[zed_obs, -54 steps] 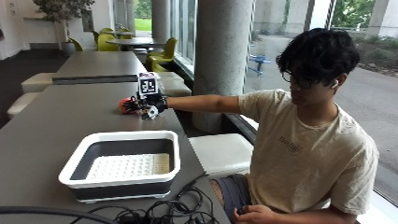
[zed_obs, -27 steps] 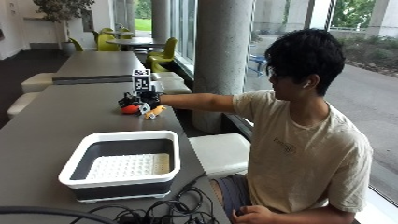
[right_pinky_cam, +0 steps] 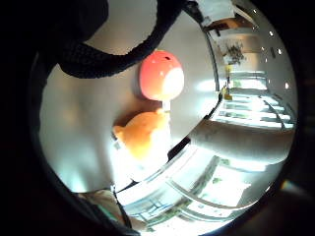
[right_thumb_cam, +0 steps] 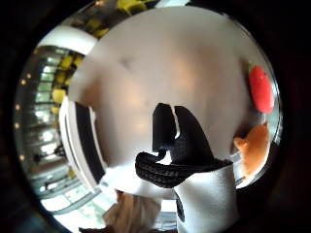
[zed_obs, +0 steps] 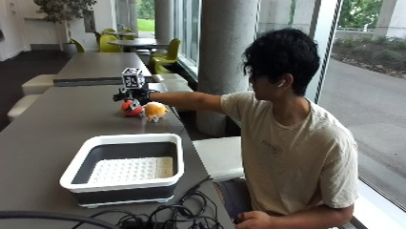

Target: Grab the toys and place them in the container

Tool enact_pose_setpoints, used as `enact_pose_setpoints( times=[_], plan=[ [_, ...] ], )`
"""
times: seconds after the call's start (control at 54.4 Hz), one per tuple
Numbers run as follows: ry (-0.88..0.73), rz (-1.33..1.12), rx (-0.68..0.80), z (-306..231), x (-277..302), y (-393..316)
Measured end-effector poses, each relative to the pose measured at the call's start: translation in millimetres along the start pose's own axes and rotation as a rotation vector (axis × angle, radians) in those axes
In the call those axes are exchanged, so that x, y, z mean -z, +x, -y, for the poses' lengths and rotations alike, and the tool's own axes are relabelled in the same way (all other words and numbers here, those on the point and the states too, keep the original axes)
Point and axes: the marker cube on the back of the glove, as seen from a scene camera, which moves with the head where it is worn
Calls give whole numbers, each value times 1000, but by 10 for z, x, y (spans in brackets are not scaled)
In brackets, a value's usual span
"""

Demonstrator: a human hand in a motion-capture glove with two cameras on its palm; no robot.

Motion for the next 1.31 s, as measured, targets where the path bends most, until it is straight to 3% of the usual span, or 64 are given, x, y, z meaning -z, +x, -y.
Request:
enact_pose_setpoints(
  times=[0.202,0.423,0.515,0.625,0.699,0.79,0.974,1.029,1.103,1.14,1.232,1.305],
  plan=[
    [-56,35,-142,174,1,368],
    [-175,71,-438,295,-256,795],
    [-136,2,-430,378,-366,1043],
    [-267,122,-474,354,-535,1071],
    [-255,95,-511,414,-668,1226],
    [-377,163,-641,369,-840,1230],
    [-411,130,-753,385,-1034,1358],
    [-473,198,-717,373,-1017,1269],
    [-370,212,-545,461,-1032,1222],
    [-342,224,-570,473,-1042,1208],
    [-175,38,-797,475,-1005,1397],
    [-144,38,-738,470,-903,1271]
  ],
)
